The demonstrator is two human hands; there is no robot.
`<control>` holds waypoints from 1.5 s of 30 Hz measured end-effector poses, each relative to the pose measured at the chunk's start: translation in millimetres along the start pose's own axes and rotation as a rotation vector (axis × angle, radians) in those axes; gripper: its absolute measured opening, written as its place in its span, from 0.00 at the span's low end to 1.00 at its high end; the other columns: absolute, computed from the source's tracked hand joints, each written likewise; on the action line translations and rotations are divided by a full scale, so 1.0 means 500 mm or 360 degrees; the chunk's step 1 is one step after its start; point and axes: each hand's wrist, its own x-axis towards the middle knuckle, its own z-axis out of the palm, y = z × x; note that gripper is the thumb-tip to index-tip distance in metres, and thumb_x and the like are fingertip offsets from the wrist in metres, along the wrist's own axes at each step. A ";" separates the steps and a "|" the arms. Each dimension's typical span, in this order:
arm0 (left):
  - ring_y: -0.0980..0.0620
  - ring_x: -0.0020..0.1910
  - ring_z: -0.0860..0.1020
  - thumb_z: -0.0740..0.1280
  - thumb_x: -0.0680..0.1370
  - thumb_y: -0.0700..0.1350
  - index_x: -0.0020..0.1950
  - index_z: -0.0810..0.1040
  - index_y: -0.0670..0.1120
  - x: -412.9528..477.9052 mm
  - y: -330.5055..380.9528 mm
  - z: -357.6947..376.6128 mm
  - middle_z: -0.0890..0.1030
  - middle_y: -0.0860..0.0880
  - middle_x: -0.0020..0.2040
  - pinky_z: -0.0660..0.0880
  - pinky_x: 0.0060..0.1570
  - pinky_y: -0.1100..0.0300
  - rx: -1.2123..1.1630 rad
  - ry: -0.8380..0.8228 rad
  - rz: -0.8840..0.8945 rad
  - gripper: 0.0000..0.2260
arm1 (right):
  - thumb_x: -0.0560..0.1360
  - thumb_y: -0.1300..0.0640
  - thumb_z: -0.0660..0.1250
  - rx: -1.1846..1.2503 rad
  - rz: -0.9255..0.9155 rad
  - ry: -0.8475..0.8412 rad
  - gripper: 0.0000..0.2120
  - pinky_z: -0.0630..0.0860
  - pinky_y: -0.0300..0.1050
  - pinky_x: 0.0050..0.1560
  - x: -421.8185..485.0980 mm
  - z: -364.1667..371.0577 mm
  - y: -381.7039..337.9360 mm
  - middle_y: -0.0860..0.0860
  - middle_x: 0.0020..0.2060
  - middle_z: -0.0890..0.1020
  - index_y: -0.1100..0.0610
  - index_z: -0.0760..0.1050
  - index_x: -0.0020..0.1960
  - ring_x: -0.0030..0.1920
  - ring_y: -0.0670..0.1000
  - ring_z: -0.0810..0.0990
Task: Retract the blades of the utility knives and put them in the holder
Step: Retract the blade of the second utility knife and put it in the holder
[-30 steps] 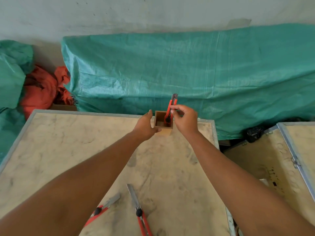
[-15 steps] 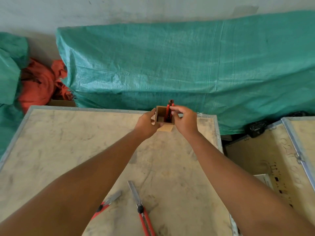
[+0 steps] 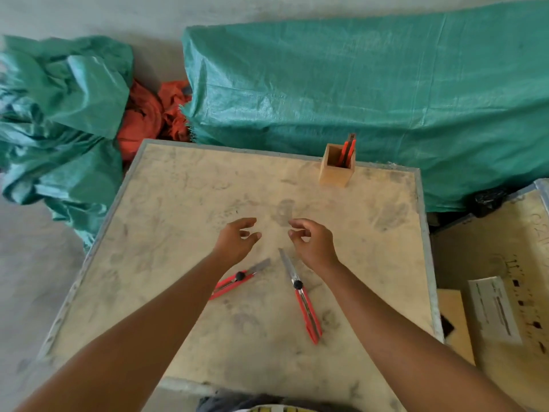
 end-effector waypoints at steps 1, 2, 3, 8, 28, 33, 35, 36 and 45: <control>0.51 0.54 0.80 0.72 0.76 0.47 0.67 0.77 0.48 -0.020 -0.030 -0.015 0.80 0.50 0.65 0.75 0.52 0.59 0.0011 -0.0002 -0.0023 0.20 | 0.78 0.60 0.71 0.0019 0.0054 -0.0052 0.12 0.74 0.25 0.48 -0.023 0.031 -0.004 0.49 0.56 0.86 0.55 0.83 0.60 0.46 0.46 0.83; 0.51 0.54 0.80 0.72 0.76 0.47 0.67 0.77 0.48 -0.037 -0.059 -0.029 0.80 0.50 0.65 0.75 0.52 0.59 0.0019 -0.0004 -0.0040 0.20 | 0.77 0.60 0.71 0.0042 0.0110 -0.0095 0.12 0.75 0.26 0.48 -0.046 0.061 -0.009 0.49 0.56 0.86 0.54 0.83 0.60 0.47 0.46 0.83; 0.51 0.55 0.80 0.72 0.76 0.47 0.67 0.77 0.49 -0.054 -0.088 -0.042 0.80 0.50 0.65 0.75 0.52 0.59 0.0029 -0.0008 -0.0055 0.20 | 0.77 0.61 0.71 0.0049 0.0166 -0.0134 0.12 0.76 0.27 0.50 -0.067 0.090 -0.014 0.50 0.55 0.86 0.54 0.83 0.60 0.47 0.46 0.83; 0.48 0.66 0.76 0.71 0.75 0.46 0.69 0.76 0.49 -0.119 -0.207 -0.081 0.78 0.49 0.68 0.75 0.62 0.55 0.0350 -0.0119 -0.0076 0.22 | 0.76 0.63 0.69 -0.0030 0.0414 -0.0321 0.16 0.73 0.30 0.52 -0.163 0.219 -0.024 0.53 0.56 0.85 0.54 0.81 0.63 0.57 0.50 0.83; 0.50 0.44 0.80 0.71 0.73 0.50 0.49 0.85 0.59 -0.128 -0.306 -0.111 0.79 0.51 0.48 0.79 0.44 0.56 0.0469 -0.0355 0.0355 0.07 | 0.78 0.60 0.70 0.0238 0.0894 0.0331 0.06 0.83 0.47 0.54 -0.185 0.383 -0.043 0.51 0.49 0.85 0.54 0.82 0.54 0.51 0.51 0.85; 0.50 0.46 0.81 0.69 0.75 0.39 0.57 0.85 0.52 -0.126 -0.300 -0.138 0.82 0.50 0.52 0.79 0.51 0.57 0.0173 -0.0461 0.0302 0.14 | 0.78 0.59 0.70 0.0404 0.0831 0.0207 0.05 0.84 0.48 0.45 -0.182 0.349 -0.059 0.55 0.51 0.86 0.53 0.82 0.54 0.48 0.54 0.87; 0.53 0.45 0.81 0.69 0.76 0.37 0.61 0.82 0.54 -0.130 -0.286 -0.157 0.83 0.53 0.52 0.78 0.51 0.60 0.0028 -0.0572 0.0279 0.17 | 0.79 0.60 0.70 0.0463 0.0767 0.0164 0.05 0.80 0.41 0.39 -0.186 0.317 -0.079 0.55 0.51 0.86 0.53 0.81 0.53 0.45 0.52 0.87; 0.51 0.44 0.82 0.68 0.76 0.36 0.62 0.81 0.55 -0.133 -0.278 -0.164 0.84 0.54 0.52 0.80 0.50 0.60 -0.0041 -0.0642 0.0255 0.19 | 0.79 0.60 0.70 0.0467 0.0722 0.0145 0.05 0.79 0.40 0.38 -0.188 0.298 -0.091 0.52 0.50 0.87 0.52 0.81 0.53 0.45 0.51 0.86; 0.56 0.35 0.80 0.70 0.76 0.32 0.62 0.80 0.56 -0.187 -0.179 -0.185 0.85 0.50 0.52 0.84 0.45 0.53 -0.0608 -0.0639 0.0265 0.22 | 0.76 0.62 0.74 0.0407 0.0364 0.0064 0.11 0.85 0.44 0.45 -0.193 0.203 -0.184 0.54 0.50 0.88 0.58 0.84 0.58 0.47 0.52 0.87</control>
